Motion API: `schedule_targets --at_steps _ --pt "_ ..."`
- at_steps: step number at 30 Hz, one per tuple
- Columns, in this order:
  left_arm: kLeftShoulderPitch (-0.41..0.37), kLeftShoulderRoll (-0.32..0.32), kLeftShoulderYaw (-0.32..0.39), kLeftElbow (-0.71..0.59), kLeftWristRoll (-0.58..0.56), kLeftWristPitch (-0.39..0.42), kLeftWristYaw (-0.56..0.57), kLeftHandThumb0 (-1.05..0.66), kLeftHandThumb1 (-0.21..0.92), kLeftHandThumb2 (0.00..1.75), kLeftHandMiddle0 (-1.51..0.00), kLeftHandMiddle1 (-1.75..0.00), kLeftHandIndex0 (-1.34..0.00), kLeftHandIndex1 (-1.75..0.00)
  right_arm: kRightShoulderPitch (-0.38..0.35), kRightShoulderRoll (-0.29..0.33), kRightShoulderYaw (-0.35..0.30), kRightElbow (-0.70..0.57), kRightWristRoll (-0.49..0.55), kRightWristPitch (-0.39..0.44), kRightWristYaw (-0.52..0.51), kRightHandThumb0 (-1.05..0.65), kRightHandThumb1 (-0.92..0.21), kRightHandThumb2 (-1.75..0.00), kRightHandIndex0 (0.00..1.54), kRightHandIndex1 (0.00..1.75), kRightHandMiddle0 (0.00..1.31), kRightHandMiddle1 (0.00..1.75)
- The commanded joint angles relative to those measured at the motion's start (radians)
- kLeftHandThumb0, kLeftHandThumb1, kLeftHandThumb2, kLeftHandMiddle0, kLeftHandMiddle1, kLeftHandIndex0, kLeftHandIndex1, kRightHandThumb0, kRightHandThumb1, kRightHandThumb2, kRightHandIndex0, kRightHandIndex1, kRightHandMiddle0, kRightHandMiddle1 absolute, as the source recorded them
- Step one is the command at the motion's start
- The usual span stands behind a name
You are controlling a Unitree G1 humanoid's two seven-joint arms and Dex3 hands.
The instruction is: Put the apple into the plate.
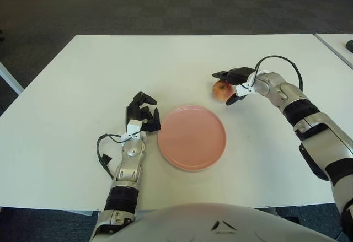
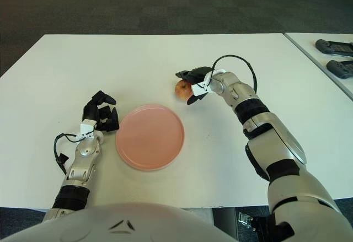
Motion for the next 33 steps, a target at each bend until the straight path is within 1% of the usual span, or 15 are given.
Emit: schedule_targets --at_steps 1,4,21,26,33 --pt "-0.002 -0.001 -0.003 0.0 0.005 0.013 0.001 -0.54 0.16 1.51 -1.23 -1.75 -0.74 -1.75 -0.001 0.011 0.013 0.02 -0.02 0.01 -0.001 -1.05 -0.92 -0.2 0.0 0.0 0.0 0.0" --pt "-0.001 -0.001 -0.003 -0.001 0.005 0.014 0.0 -0.54 0.16 1.51 -1.23 -1.75 -0.74 -1.75 -0.005 0.021 0.023 0.036 -0.032 0.014 -0.008 -1.05 -0.92 -0.2 0.0 0.0 0.0 0.0" --pt "-0.002 0.0 -0.003 -0.003 0.012 0.016 0.004 -0.55 0.13 1.55 -1.24 -1.75 -0.76 -1.75 -0.028 0.033 0.059 0.085 -0.06 0.014 -0.037 -1.05 -0.92 -0.22 0.0 0.0 0.0 0.0" --pt "-0.003 -0.001 -0.001 0.001 0.01 0.01 0.004 -0.55 0.13 1.55 -1.24 -1.75 -0.76 -1.75 -0.038 0.042 0.074 0.12 -0.068 -0.009 -0.058 -1.05 -0.92 -0.23 0.0 0.0 0.0 0.0" --pt "-0.001 -0.002 -0.003 0.001 0.019 0.011 0.011 -0.54 0.15 1.53 -1.24 -1.75 -0.75 -1.75 -0.041 0.042 0.077 0.14 -0.065 -0.023 -0.077 -1.05 -0.92 -0.25 0.0 0.0 0.0 0.0"
